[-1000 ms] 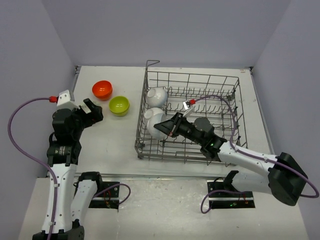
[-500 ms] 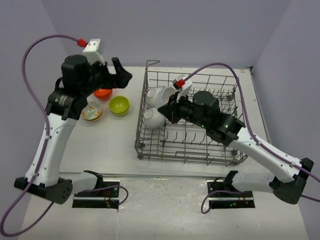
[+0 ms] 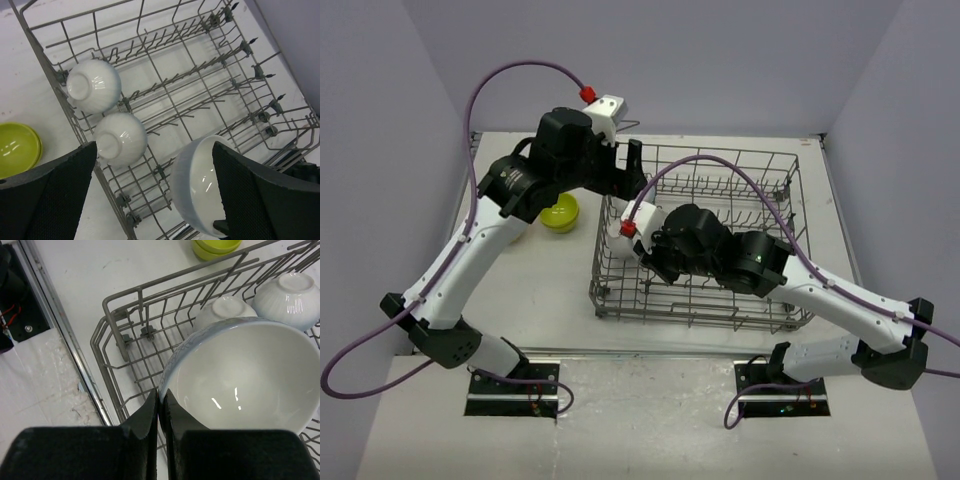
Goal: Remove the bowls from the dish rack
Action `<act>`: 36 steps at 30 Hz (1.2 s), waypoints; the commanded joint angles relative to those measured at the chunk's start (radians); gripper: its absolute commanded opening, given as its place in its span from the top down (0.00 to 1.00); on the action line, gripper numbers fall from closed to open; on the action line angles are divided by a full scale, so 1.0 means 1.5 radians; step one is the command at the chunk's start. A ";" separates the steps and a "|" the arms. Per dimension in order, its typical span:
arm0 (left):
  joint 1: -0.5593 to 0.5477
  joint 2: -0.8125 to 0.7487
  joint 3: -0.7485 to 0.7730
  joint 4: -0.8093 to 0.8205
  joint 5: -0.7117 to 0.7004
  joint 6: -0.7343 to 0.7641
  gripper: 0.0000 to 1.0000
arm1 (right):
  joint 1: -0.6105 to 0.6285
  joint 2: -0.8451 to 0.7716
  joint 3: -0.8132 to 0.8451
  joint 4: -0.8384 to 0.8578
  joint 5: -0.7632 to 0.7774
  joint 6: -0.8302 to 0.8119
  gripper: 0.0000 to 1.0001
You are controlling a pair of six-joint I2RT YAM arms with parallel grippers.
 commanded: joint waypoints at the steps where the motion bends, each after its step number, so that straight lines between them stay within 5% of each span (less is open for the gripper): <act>1: -0.004 -0.004 -0.041 -0.023 -0.019 0.021 0.05 | 0.013 -0.003 0.050 -0.008 0.038 -0.043 1.00; 12: -0.065 0.044 -0.023 -0.047 -0.045 0.030 0.15 | 0.014 0.042 0.103 -0.041 0.072 -0.067 1.00; 15: -0.071 0.058 -0.026 -0.081 -0.108 0.024 0.31 | 0.015 0.046 0.111 -0.044 0.097 -0.067 1.00; 21: -0.074 0.074 -0.045 -0.086 -0.121 0.026 0.46 | 0.024 0.056 0.119 -0.036 0.127 -0.076 1.00; 24: -0.078 0.082 -0.034 -0.083 -0.123 0.026 0.66 | 0.027 0.062 0.124 -0.034 0.139 -0.080 1.00; 27: -0.079 0.086 -0.017 -0.085 -0.133 0.022 1.00 | 0.030 0.064 0.128 -0.032 0.150 -0.081 1.00; 34: -0.079 0.061 -0.004 -0.055 -0.172 0.003 1.00 | 0.031 0.045 0.098 0.010 0.194 -0.083 1.00; 35: -0.079 0.056 0.002 -0.049 -0.200 -0.008 1.00 | 0.031 0.042 0.092 0.022 0.209 -0.081 0.97; 36: -0.078 0.046 0.008 -0.045 -0.219 -0.014 1.00 | 0.031 0.035 0.090 0.023 0.212 -0.080 0.50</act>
